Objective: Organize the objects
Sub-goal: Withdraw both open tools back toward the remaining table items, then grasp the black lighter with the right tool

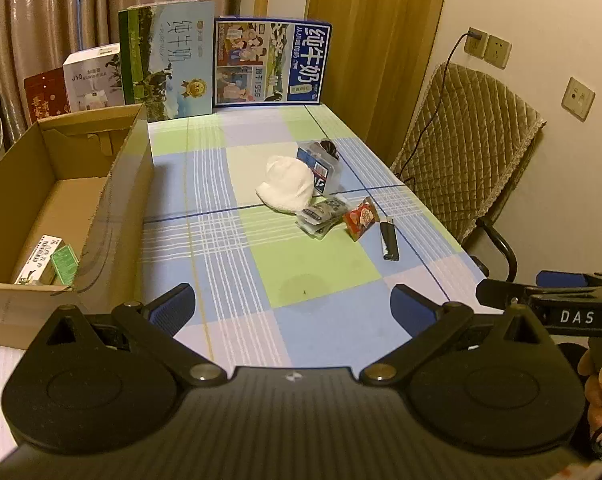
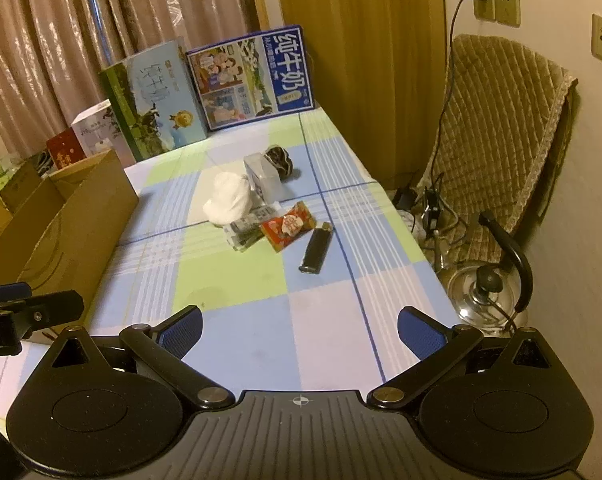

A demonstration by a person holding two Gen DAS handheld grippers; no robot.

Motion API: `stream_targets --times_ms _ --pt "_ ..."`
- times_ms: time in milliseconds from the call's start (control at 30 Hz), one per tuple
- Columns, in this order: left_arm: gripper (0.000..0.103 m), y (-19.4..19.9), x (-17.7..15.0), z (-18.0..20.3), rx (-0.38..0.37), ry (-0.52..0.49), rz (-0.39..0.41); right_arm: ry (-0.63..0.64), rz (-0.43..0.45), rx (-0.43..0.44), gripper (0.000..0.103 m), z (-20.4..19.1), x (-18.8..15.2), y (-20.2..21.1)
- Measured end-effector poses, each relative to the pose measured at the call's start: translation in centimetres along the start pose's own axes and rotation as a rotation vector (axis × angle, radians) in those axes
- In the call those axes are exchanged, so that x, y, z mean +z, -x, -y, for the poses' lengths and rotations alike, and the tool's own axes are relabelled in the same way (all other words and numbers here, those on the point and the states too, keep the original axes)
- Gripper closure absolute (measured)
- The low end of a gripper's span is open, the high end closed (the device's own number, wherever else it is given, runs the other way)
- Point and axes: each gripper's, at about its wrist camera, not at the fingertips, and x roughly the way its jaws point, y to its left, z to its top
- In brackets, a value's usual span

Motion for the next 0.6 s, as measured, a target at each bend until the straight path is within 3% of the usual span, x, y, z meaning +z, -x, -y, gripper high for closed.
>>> stream_targets --times_ms 600 --pt "0.001 -4.2 1.4 0.0 -0.004 -0.034 -0.004 0.005 0.000 -0.014 0.003 0.4 1.2 -3.4"
